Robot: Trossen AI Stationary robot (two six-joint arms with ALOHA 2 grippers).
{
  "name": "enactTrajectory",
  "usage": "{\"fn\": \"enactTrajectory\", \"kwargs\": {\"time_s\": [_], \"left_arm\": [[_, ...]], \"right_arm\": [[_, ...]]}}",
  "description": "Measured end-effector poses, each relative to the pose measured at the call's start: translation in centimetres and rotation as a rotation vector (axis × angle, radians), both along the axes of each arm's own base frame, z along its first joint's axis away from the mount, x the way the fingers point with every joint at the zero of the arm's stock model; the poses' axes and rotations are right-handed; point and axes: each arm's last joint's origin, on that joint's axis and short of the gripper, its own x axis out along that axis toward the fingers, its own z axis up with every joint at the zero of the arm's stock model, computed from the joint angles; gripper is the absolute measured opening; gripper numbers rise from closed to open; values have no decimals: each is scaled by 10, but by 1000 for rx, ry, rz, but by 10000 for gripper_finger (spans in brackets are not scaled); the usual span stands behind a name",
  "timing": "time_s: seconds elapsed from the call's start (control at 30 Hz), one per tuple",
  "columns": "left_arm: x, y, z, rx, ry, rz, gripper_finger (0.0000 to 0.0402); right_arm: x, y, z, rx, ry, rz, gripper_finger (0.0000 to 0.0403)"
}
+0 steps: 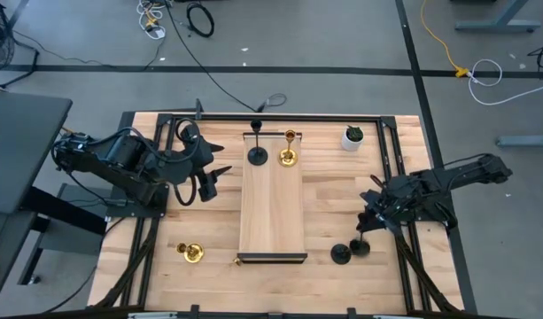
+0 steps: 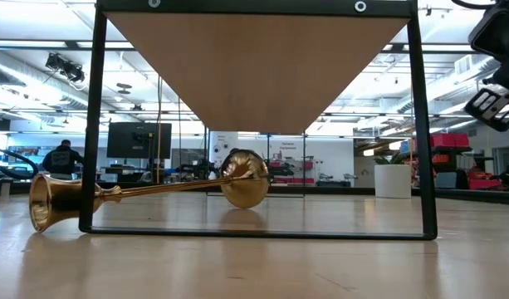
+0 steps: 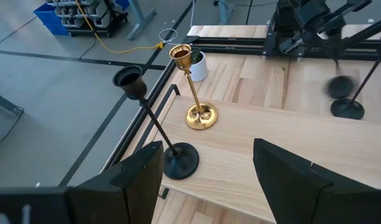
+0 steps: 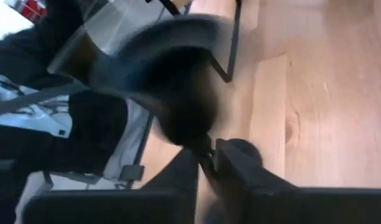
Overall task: Pick & Place candle stick holders
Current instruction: Put the black candle holder on the shelf aligned with the black candle holder
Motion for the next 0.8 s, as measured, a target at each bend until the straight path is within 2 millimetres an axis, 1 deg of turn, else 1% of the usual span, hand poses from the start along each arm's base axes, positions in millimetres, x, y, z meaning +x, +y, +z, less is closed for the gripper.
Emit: {"fn": "enactTrajectory", "kwargs": {"time_s": [0.07, 0.1, 0.23, 0.47, 0.57, 0.63, 0.8], "left_arm": [[0, 0, 0, 0, 0, 0, 248], [0, 0, 0, 0, 0, 0, 248], [0, 0, 0, 9, 5, -5, 248], [0, 0, 0, 18, 10, -11, 248], [0, 0, 0, 14, 11, -16, 248], [0, -1, 0, 5, 14, -28, 248], [0, -1, 0, -4, 16, -41, 248]], "right_arm": [[1, 1, -1, -19, 2, -2, 17], [1, 1, -1, -37, -7, -16, 12], [4, 0, -1, -82, -28, -74, 13], [6, 0, 6, -91, -100, -95, 5], [7, -1, 14, -92, -117, -112, 4], [6, -2, 23, -108, -136, -132, 4], [0, -7, 58, -201, -189, -207, 4]]}}
